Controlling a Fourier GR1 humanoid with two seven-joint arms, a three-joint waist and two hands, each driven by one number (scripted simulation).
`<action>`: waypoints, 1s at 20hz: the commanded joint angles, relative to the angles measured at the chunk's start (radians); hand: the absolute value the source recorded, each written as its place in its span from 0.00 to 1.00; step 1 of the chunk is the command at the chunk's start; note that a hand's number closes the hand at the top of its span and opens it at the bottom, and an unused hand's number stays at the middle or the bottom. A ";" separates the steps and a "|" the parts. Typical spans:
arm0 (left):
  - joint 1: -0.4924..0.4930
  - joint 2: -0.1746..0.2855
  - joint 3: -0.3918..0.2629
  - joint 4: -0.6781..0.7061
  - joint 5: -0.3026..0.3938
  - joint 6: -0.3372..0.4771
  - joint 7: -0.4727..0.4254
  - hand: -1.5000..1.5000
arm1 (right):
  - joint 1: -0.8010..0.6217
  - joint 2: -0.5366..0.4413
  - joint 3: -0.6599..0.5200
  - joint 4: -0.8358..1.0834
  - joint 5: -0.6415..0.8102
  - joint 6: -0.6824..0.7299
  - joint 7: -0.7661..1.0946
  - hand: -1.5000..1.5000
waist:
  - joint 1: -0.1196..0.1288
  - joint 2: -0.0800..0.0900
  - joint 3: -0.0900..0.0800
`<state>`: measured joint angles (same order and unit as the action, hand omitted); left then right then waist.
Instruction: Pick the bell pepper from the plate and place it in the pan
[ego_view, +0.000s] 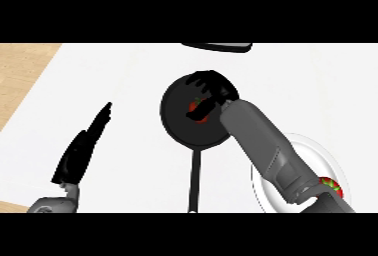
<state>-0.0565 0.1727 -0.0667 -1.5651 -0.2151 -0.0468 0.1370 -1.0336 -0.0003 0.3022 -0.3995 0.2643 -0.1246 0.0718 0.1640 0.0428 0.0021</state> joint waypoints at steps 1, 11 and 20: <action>-0.017 0.012 0.010 0.001 0.010 -0.015 0.007 0.50 | 0.016 0.000 -0.029 -0.041 -0.136 -0.063 -0.064 0.00 | 0.012 -0.004 0.001; 0.010 -0.012 0.014 0.007 -0.003 0.019 0.007 0.50 | -0.022 0.000 -0.174 0.003 -0.324 -0.335 -0.227 0.00 | -0.042 -0.010 0.000; 0.039 0.015 0.061 -0.031 0.014 0.020 0.037 0.50 | 0.002 -0.134 -0.333 0.107 -0.389 -0.259 -0.434 0.00 | -0.100 -0.014 0.000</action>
<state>-0.0102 0.1807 -0.0215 -1.5828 -0.2096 -0.0244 0.1487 -1.0574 -0.0565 0.0197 -0.3290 -0.1005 -0.4388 -0.2621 0.0776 0.0262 0.0017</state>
